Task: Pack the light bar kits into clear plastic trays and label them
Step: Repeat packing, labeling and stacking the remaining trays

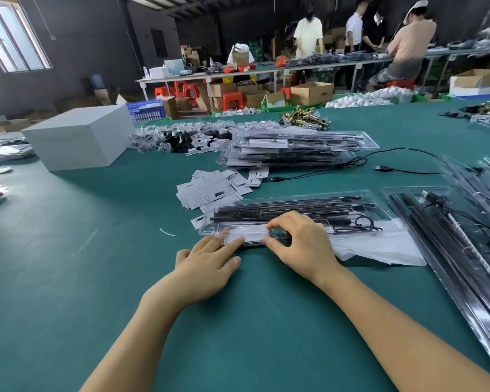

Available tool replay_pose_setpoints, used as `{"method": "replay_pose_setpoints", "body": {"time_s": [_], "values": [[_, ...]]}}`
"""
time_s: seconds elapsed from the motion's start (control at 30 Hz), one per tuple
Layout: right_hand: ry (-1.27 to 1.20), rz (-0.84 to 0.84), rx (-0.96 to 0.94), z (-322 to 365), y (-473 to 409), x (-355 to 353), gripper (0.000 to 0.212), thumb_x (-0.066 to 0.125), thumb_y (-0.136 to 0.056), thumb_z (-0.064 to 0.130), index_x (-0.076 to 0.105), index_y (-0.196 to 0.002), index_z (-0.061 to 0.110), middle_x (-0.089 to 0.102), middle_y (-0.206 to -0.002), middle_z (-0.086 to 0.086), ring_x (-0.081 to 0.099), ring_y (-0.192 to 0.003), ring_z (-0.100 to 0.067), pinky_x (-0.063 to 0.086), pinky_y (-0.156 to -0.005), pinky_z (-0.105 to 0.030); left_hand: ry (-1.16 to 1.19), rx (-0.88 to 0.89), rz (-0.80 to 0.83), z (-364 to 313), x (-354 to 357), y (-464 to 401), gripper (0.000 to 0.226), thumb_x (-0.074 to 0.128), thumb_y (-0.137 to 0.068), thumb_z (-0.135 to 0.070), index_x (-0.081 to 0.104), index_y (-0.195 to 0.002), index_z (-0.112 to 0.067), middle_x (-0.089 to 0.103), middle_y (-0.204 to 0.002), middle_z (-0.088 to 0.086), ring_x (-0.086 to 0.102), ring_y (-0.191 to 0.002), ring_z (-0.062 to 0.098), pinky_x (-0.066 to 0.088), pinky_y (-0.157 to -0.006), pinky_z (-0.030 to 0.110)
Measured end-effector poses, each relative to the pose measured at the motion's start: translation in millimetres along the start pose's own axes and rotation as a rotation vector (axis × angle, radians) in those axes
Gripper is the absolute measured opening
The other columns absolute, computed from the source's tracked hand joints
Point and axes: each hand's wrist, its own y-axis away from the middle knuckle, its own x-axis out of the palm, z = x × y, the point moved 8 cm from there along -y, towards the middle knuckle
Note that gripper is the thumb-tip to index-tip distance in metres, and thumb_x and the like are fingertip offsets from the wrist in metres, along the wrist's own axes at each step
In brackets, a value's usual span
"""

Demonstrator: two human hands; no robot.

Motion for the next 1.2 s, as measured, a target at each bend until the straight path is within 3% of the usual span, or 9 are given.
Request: {"method": "replay_pose_setpoints", "body": {"time_s": [0.17, 0.3, 0.43, 0.57, 0.63, 0.83, 0.93, 1.03, 1.2], "values": [[0.133, -0.004, 0.014, 7, -2, 5, 0.027, 0.061, -0.085, 0.048, 0.062, -0.111, 0.039, 0.051, -0.113, 0.010, 0.050, -0.104, -0.013, 0.029, -0.084, -0.032, -0.052, -0.048, -0.007, 1, 12, -2, 0.054, 0.020, -0.092, -0.065, 0.001, -0.143, -0.058, -0.005, -0.157, -0.009, -0.008, -0.144, 0.010, 0.007, -0.108, 0.040], [0.204, -0.006, -0.061, 16, 1, 5, 0.023, 0.061, -0.089, 0.042, 0.067, -0.111, 0.037, 0.054, -0.117, 0.009, 0.054, -0.098, -0.017, 0.033, -0.082, -0.035, -0.055, -0.058, -0.025, -2, 5, 3, 0.056, 0.024, -0.092, -0.066, 0.005, -0.144, -0.057, 0.007, -0.148, -0.010, -0.001, -0.140, 0.009, 0.010, -0.108, 0.040], [0.162, 0.008, -0.031, 12, 1, 6, 0.021, 0.059, -0.091, 0.045, 0.070, -0.107, 0.039, 0.055, -0.113, 0.011, 0.052, -0.101, -0.015, 0.033, -0.084, -0.034, -0.099, -0.032, 0.095, 0, -5, 11, 0.056, 0.020, -0.096, -0.061, 0.003, -0.148, -0.050, 0.007, -0.157, -0.018, -0.004, -0.145, 0.008, 0.009, -0.114, 0.046], [0.164, 0.030, -0.019, 10, 3, 10, 0.022, 0.055, -0.092, 0.047, 0.070, -0.107, 0.039, 0.056, -0.111, 0.012, 0.050, -0.101, -0.015, 0.031, -0.084, -0.033, 0.317, -0.055, 0.255, 13, -19, 24, 0.053, 0.032, -0.101, -0.050, 0.017, -0.150, -0.042, 0.003, -0.155, -0.024, -0.001, -0.146, 0.003, 0.002, -0.118, 0.031], [0.171, 0.035, -0.012, 9, 3, 11, 0.023, 0.053, -0.093, 0.047, 0.070, -0.107, 0.039, 0.057, -0.111, 0.013, 0.049, -0.101, -0.014, 0.031, -0.085, -0.033, 0.393, -0.067, 0.273, 19, -23, 29, 0.053, 0.036, -0.100, -0.047, 0.020, -0.150, -0.041, 0.005, -0.156, -0.024, 0.006, -0.145, 0.001, 0.004, -0.118, 0.028], [0.165, 0.007, -0.025, 12, 4, 9, 0.021, 0.057, -0.092, 0.044, 0.072, -0.104, 0.038, 0.060, -0.108, 0.011, 0.051, -0.097, -0.017, 0.031, -0.081, -0.034, 0.174, 0.010, 0.267, 13, -18, 25, 0.054, 0.030, -0.104, -0.038, 0.009, -0.153, -0.034, -0.004, -0.158, -0.020, -0.007, -0.144, -0.002, -0.001, -0.115, 0.024], [0.151, -0.032, -0.017, 10, 3, 5, 0.018, 0.060, -0.091, 0.042, 0.074, -0.101, 0.036, 0.061, -0.103, 0.011, 0.052, -0.093, -0.018, 0.031, -0.079, -0.034, 0.141, -0.018, 0.238, 7, -13, 22, 0.056, 0.028, -0.104, -0.040, 0.002, -0.153, -0.036, -0.006, -0.158, -0.020, -0.012, -0.146, 0.006, 0.000, -0.119, 0.034], [0.143, -0.045, -0.021, 10, 2, 3, 0.018, 0.061, -0.091, 0.041, 0.074, -0.101, 0.035, 0.062, -0.102, 0.011, 0.053, -0.091, -0.018, 0.033, -0.080, -0.034, 0.058, -0.053, 0.187, 3, -10, 19, 0.057, 0.027, -0.102, -0.045, 0.000, -0.152, -0.036, -0.005, -0.159, -0.021, -0.009, -0.147, 0.011, 0.009, -0.117, 0.047], [0.177, -0.048, -0.048, 13, 4, 1, 0.019, 0.059, -0.092, 0.040, 0.074, -0.103, 0.033, 0.062, -0.102, 0.010, 0.053, -0.090, -0.020, 0.034, -0.078, -0.034, -0.069, -0.071, 0.080, 0, -8, 14, 0.063, 0.026, -0.097, -0.059, 0.003, -0.152, -0.038, 0.002, -0.158, -0.023, 0.001, -0.147, 0.016, 0.013, -0.113, 0.045]]}}
